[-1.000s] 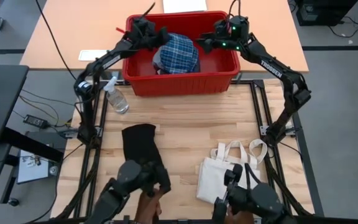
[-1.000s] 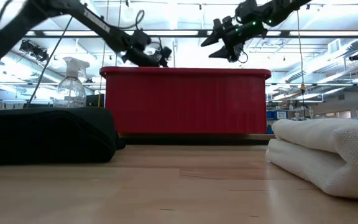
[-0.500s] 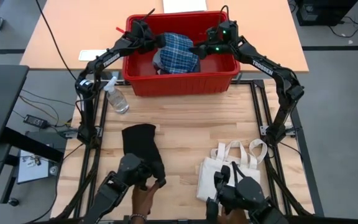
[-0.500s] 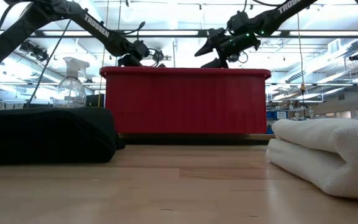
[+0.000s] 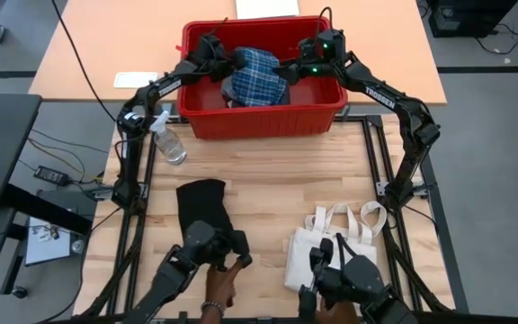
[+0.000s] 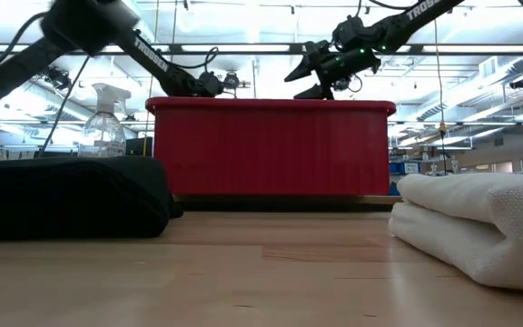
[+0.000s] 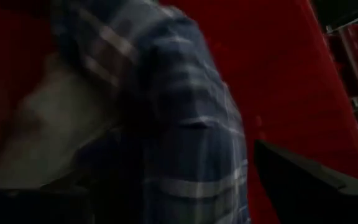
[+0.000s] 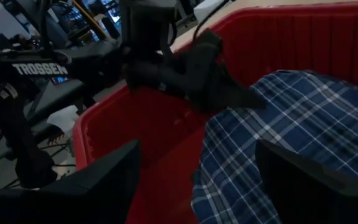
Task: Fold laundry
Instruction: Remove the blue checkered shirt from the red bin
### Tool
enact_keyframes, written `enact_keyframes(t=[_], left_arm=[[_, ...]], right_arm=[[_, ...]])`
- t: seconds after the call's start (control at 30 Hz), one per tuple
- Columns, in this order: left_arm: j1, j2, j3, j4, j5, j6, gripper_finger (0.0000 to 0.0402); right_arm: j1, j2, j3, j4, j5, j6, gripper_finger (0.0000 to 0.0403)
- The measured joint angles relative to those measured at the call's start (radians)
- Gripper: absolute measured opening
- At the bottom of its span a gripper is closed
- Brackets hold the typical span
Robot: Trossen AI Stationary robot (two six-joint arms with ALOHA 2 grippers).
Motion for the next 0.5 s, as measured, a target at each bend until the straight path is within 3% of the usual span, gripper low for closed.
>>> enact_keyframes(t=[0.33,0.43,0.5], left_arm=[[-0.047,0.082,0.0,0.088,0.005,0.003,0.0314],[-0.065,0.084,0.0,0.101,0.005,0.054,0.0289],[-0.069,0.084,0.0,0.092,0.008,0.065,0.025]], right_arm=[[0.003,0.0,0.0,-0.002,-0.012,0.026,0.0322],[0.003,0.0,0.0,-0.005,-0.016,0.027,0.0322],[0.003,0.0,0.0,-0.005,-0.022,0.027,0.0322]])
